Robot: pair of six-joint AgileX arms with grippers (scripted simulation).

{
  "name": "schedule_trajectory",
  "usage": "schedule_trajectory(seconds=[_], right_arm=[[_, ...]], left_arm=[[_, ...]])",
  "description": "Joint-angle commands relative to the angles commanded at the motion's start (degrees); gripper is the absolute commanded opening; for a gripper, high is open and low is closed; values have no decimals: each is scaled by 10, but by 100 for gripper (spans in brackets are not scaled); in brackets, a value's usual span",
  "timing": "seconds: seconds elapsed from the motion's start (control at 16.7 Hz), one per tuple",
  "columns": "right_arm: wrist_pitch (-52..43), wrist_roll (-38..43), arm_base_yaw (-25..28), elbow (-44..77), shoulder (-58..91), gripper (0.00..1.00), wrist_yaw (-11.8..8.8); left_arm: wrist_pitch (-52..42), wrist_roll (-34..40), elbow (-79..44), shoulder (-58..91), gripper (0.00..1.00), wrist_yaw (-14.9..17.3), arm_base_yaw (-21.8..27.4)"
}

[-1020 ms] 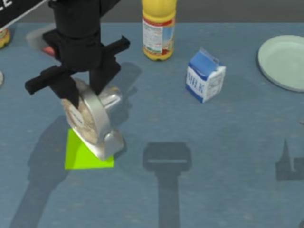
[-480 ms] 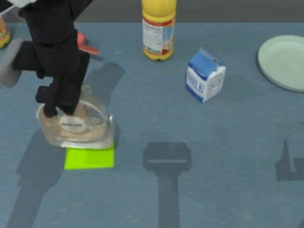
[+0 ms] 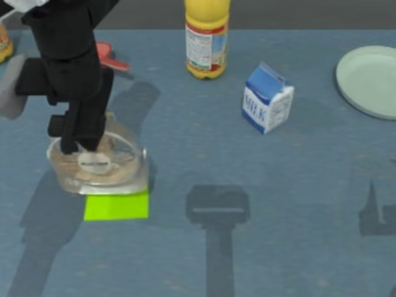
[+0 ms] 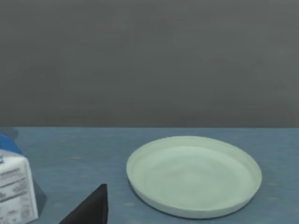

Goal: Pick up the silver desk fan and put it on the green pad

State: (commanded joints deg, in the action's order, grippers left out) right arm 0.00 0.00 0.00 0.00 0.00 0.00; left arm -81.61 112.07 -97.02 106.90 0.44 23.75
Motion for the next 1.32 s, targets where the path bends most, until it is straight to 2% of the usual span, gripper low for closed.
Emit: schedule_trajectory(seconds=[0.3,0.6,1.32], right_arm=[[0,0,0,0,0,100,0],[0,0,0,0,0,100,0],[0,0,0,0,0,100,0]], left_arm=[[68,-1,63,2,0,1,-6],[76,-1,71,4,0,1,-6],[76,-1,71,4,90,1,-6]])
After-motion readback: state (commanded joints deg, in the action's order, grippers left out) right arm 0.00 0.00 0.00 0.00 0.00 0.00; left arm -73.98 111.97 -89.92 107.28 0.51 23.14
